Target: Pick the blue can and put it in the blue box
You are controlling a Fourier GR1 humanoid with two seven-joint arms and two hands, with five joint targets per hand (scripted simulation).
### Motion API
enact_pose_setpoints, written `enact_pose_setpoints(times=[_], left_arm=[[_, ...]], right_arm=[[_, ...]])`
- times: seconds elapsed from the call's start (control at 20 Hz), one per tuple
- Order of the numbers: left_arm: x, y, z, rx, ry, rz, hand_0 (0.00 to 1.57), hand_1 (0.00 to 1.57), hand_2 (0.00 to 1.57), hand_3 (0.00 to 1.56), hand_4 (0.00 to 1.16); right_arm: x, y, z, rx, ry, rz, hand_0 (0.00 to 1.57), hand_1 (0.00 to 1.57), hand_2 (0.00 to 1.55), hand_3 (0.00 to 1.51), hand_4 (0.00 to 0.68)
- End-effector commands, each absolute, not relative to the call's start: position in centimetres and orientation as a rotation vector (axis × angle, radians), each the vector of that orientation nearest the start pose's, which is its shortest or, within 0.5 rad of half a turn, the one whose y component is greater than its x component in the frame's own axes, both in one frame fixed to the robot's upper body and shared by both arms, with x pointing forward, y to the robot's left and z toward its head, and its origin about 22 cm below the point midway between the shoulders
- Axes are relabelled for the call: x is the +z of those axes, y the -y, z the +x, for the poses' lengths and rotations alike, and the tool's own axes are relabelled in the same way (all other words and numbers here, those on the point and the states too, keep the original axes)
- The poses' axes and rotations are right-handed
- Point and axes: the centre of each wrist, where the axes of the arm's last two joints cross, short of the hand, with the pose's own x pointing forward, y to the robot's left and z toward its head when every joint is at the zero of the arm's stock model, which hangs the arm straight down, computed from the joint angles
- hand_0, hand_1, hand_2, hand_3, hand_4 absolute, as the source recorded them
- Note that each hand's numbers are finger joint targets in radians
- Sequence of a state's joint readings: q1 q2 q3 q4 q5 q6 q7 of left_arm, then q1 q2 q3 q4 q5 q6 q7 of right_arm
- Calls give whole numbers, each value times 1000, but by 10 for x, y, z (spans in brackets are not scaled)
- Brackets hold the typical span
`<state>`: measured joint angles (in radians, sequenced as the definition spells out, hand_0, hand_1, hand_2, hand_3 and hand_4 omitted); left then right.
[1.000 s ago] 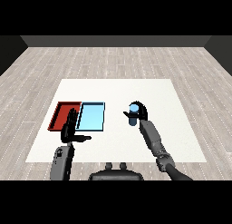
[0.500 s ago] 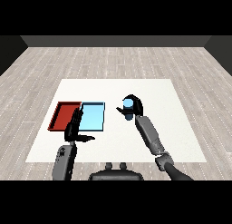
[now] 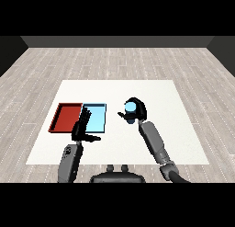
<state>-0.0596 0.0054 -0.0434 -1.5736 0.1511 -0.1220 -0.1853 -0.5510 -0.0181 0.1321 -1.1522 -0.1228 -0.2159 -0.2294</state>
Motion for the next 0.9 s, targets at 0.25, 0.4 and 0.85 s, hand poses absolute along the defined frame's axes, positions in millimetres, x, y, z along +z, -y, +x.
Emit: enact_pose_setpoints(times=[0.25, 0.4, 0.85], left_arm=[[19, -168, 267, -54, 1704, -367, 0, 0, 0, 0, 0], [11, -157, 263, -59, 1700, -339, 0, 0, 0, 0, 0], [4, -119, 265, -123, 1690, -308, 0, 0, 0, 0, 0]], right_arm=[[59, 140, 339, 106, 1876, 130, 1462, 1462, 1466, 1439, 626], [54, 130, 322, 77, 1868, 163, 1452, 1452, 1463, 1431, 614], [53, 118, 319, 171, 1900, 195, 1441, 1441, 1453, 1431, 606]])
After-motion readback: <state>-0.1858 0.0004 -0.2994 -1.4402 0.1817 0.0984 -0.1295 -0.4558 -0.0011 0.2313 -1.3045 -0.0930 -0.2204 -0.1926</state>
